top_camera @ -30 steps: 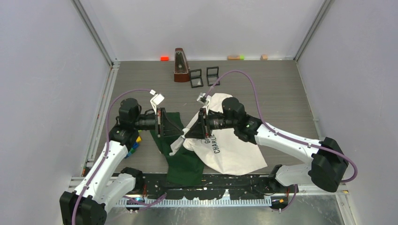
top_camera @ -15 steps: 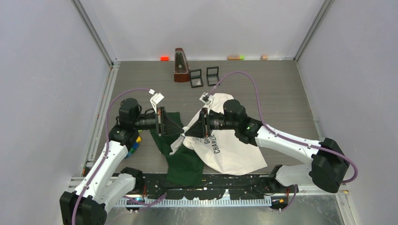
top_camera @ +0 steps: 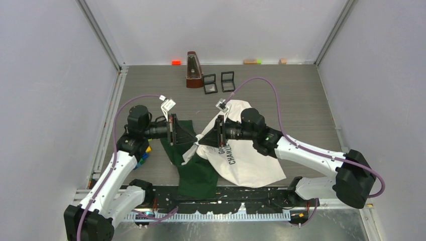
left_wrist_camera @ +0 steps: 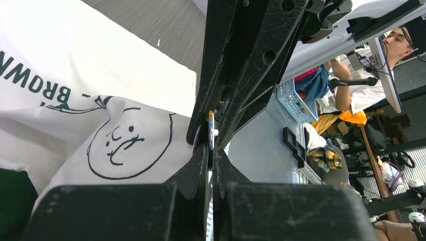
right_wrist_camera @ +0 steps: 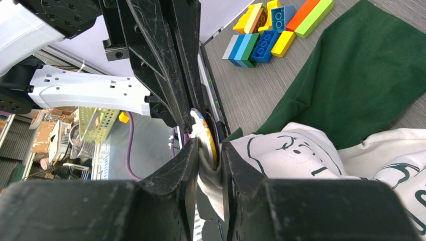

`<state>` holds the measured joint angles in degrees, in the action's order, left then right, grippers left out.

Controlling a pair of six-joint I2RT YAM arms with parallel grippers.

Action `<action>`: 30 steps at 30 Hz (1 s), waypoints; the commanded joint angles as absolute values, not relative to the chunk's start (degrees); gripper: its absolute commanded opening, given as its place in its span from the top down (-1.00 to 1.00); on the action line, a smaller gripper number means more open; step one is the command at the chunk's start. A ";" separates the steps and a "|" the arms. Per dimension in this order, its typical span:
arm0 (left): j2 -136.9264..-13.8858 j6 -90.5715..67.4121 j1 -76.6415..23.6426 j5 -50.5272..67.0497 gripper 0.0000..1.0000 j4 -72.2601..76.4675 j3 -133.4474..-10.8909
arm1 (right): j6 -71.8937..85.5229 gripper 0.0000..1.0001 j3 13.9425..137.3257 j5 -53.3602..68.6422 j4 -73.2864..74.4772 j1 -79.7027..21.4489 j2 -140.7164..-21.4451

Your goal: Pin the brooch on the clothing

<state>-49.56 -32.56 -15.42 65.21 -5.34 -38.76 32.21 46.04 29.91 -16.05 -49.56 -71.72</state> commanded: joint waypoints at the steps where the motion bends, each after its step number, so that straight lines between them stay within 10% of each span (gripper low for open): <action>1: -47.41 -34.38 -16.08 70.83 1.00 -2.65 -40.34 | 31.14 0.65 45.05 21.35 -15.52 -48.10 -70.69; 30: -47.15 -34.52 -16.08 71.16 1.00 -2.37 -40.32 | 34.39 0.66 44.62 13.21 -12.49 -45.33 -70.85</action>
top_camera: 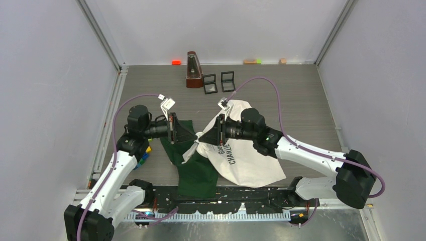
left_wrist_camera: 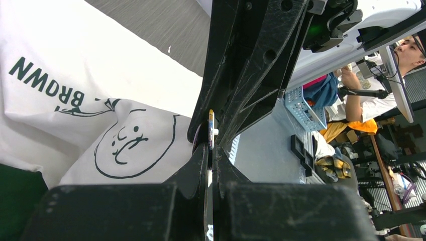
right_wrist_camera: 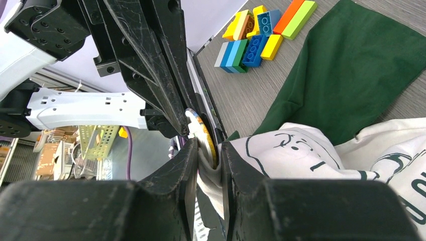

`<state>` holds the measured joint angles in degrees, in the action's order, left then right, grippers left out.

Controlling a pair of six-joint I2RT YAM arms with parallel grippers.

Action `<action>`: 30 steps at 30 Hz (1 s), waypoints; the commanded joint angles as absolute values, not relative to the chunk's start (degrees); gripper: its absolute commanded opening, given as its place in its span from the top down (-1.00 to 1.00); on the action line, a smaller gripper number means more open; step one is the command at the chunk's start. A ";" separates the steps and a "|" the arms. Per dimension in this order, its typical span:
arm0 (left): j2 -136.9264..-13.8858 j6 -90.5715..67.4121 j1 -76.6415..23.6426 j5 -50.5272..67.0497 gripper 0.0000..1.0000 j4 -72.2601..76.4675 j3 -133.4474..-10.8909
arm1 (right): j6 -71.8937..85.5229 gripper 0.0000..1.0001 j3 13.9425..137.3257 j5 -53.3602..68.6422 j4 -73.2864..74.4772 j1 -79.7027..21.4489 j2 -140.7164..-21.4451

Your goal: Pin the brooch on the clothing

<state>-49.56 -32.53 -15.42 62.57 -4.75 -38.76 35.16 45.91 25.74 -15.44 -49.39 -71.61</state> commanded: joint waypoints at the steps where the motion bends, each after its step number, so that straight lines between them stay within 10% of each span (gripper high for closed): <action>1: -47.15 -34.58 -16.08 71.19 1.00 -2.32 -40.34 | 34.57 0.67 44.59 13.10 -12.53 -45.24 -70.84; 16: -47.53 -33.25 -16.00 67.76 1.00 -4.48 -40.34 | 34.92 0.66 43.96 13.15 -13.64 -44.57 -70.87; 22: -49.60 -25.90 -15.44 57.94 0.96 -16.20 -42.69 | 32.42 0.22 42.94 14.51 -13.14 -44.56 -66.68; 30: -49.86 -24.28 -14.14 49.87 -0.38 -24.11 -45.41 | 25.83 -0.40 43.48 8.18 -2.76 -44.52 -56.97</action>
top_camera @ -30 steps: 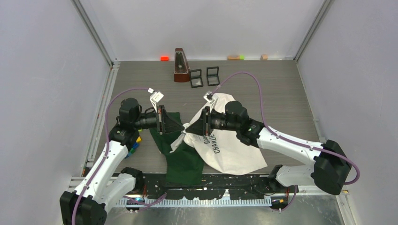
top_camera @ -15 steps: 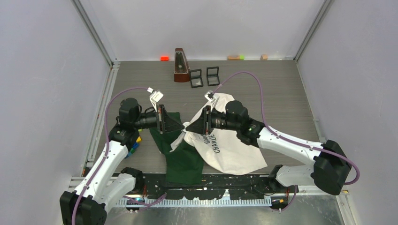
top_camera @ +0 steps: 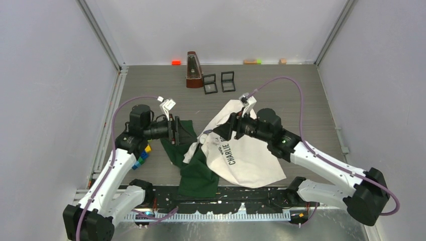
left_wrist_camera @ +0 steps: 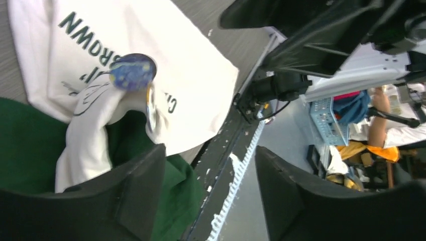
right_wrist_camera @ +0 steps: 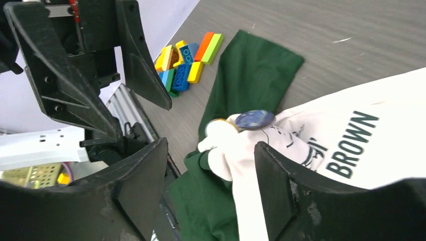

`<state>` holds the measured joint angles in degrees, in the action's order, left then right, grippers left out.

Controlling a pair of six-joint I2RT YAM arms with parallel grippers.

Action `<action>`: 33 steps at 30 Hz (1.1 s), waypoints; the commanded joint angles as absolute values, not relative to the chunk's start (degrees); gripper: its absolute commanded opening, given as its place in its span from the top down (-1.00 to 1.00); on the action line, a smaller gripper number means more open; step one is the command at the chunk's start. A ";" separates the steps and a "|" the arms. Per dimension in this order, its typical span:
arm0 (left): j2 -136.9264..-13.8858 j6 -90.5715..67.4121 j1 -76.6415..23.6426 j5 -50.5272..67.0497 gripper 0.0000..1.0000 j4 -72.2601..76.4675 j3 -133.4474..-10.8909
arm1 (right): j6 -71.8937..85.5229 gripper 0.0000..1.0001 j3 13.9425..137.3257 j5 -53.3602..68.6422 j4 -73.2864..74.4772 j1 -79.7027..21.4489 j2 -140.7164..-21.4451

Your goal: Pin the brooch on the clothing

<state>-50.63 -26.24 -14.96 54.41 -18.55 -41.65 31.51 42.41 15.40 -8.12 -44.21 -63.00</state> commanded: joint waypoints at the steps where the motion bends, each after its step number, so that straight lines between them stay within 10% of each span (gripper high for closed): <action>1: -49.38 -23.85 -13.89 48.20 -0.53 -25.29 -46.21 | 24.32 -0.43 44.31 5.12 -0.72 -44.48 -56.26; 9: -50.07 -24.47 -10.38 27.32 -0.99 -34.47 -50.92 | 16.62 -0.71 54.13 -11.05 19.45 -38.87 -60.21; 33: -76.04 -34.20 -4.35 -3.09 -0.98 -25.08 -44.38 | 11.63 -0.56 85.88 5.90 19.81 -15.09 -113.49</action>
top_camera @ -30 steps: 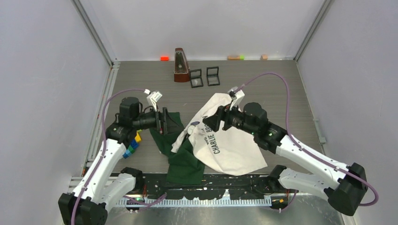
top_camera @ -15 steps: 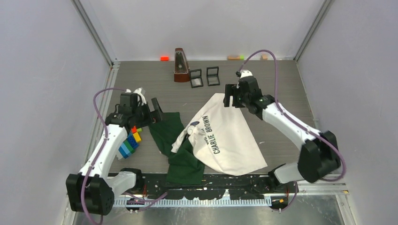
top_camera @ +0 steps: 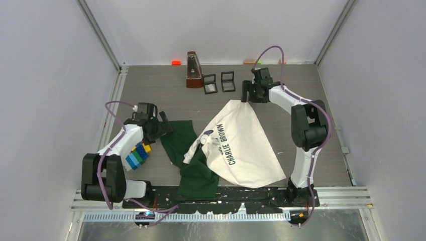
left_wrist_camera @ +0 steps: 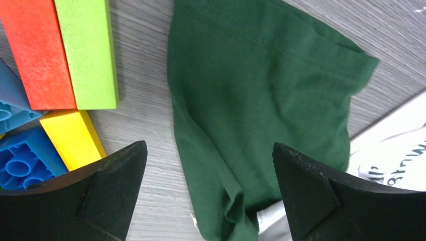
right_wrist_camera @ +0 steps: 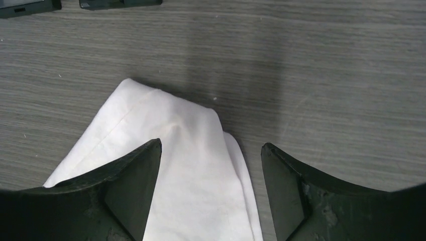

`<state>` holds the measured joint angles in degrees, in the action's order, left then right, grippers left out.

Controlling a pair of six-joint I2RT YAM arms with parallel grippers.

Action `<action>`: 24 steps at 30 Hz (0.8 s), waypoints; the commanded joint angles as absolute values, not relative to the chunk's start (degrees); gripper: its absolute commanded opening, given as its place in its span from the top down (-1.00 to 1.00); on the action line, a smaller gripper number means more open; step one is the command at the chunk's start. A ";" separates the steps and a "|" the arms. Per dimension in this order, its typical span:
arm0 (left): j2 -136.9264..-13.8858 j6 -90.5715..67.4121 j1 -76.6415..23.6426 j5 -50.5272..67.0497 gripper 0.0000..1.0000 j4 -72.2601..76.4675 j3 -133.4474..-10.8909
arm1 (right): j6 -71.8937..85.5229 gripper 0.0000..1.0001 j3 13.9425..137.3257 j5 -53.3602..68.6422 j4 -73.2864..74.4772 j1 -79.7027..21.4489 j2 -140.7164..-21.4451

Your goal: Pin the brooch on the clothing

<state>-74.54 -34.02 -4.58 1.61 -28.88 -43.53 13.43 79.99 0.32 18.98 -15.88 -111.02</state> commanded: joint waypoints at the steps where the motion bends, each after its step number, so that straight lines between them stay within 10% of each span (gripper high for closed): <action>1: -76.50 -34.11 -4.31 -3.68 -0.98 -24.93 -44.32 | 11.53 -0.55 86.62 6.47 20.36 -14.98 -114.79; 18: -85.34 -34.08 -4.32 -0.26 -0.36 -19.13 -44.34 | 12.99 -0.40 91.60 11.73 25.34 -14.97 -122.95; 21: -86.46 -33.85 -4.33 1.38 -0.05 -18.22 -44.38 | 13.21 -0.27 91.74 12.61 25.56 -14.94 -123.61; 24: -87.38 -33.67 -4.32 1.37 0.59 -16.99 -44.30 | 13.65 0.29 92.31 13.64 25.82 -14.95 -123.72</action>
